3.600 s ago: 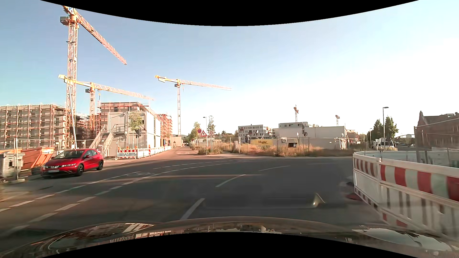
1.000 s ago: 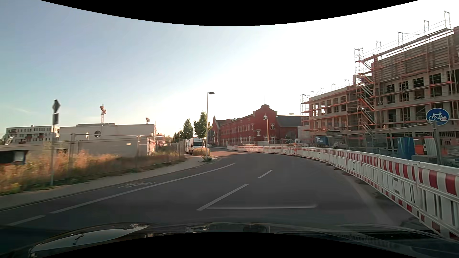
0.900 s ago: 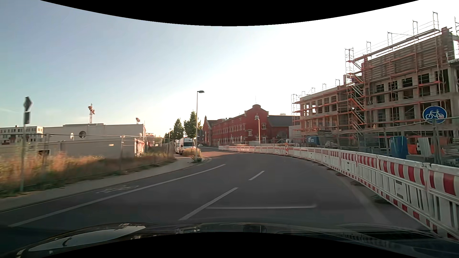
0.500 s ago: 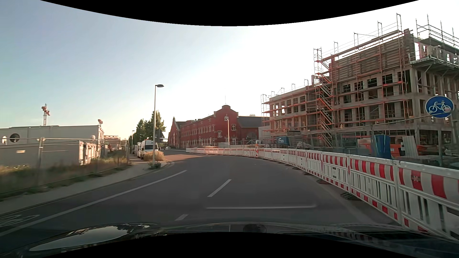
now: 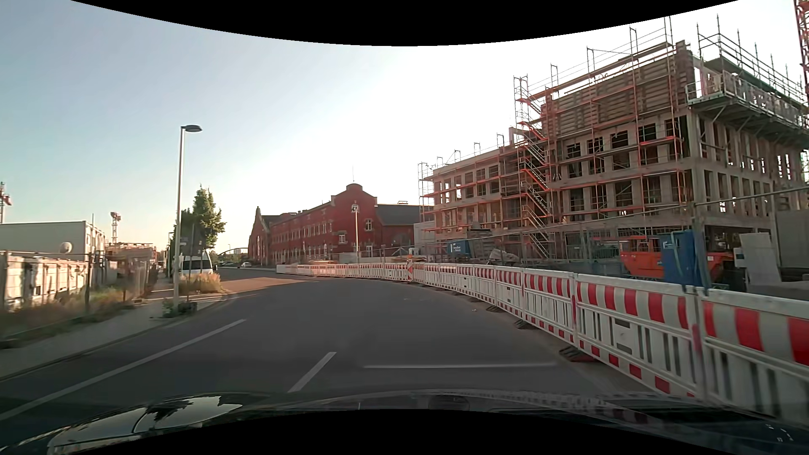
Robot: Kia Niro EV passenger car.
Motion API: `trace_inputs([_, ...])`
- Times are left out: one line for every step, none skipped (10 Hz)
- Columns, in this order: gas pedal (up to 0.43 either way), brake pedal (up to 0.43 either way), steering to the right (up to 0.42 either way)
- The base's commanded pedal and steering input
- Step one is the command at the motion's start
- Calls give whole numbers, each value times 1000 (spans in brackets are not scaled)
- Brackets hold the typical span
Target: Follow the waypoints while adhering to traffic rules and regulations
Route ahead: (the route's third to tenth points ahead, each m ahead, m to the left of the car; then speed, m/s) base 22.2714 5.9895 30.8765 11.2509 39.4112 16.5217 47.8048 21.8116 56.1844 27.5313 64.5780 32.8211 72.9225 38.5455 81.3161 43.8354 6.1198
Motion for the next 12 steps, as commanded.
trace_inputs([150, 0, 60])
trace_inputs([150, 0, 39])
trace_inputs([150, 0, 17])
trace_inputs([150, 0, 3])
trace_inputs([150, 0, -16])
trace_inputs([150, 0, -29])
trace_inputs([150, 0, -44])
trace_inputs([150, 0, -54])
trace_inputs([150, 0, -64])
trace_inputs([150, 0, -75])
trace_inputs([138, 0, -84])
trace_inputs([138, 0, -93])
